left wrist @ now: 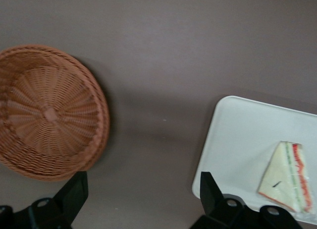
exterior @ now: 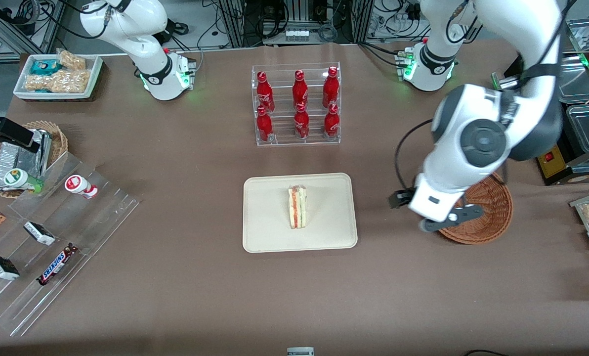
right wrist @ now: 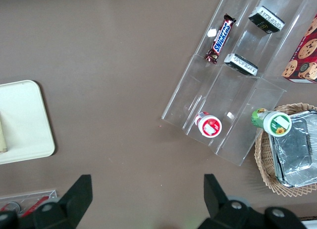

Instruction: Place sandwich from basket to tray

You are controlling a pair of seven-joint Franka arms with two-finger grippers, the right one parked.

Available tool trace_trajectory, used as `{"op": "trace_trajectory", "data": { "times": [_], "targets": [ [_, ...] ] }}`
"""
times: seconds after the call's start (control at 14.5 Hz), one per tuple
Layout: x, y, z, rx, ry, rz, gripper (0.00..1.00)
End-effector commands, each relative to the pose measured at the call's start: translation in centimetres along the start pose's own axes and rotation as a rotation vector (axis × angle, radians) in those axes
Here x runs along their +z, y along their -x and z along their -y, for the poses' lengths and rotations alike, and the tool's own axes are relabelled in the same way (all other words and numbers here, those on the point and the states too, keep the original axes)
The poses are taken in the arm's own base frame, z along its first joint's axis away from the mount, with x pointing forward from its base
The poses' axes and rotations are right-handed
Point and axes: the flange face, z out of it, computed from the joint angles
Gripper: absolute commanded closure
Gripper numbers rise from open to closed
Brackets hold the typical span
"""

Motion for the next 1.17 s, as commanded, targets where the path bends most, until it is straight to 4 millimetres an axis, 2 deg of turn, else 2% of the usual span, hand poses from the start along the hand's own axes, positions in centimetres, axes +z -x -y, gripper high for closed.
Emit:
{"op": "trace_trajectory", "data": {
  "times": [0.0, 0.28, 0.62, 0.83, 0.97, 1.1],
  "targets": [
    [-1.8, 0.8, 5.4, 0.052, 0.024, 0.038, 0.0],
    [-4.7, 1.0, 11.0, 0.147, 0.043, 0.092, 0.0],
    [-9.7, 3.0, 16.6, 0.299, 0.079, 0.093, 0.0],
    [-12.4, 3.9, 17.5, 0.483, 0.068, 0.027, 0.0],
    [-13.5, 4.1, 17.7, 0.544, 0.035, 0.0, 0.0],
    [-13.5, 4.0, 17.5, 0.536, 0.032, 0.007, 0.0]
  ]
}}
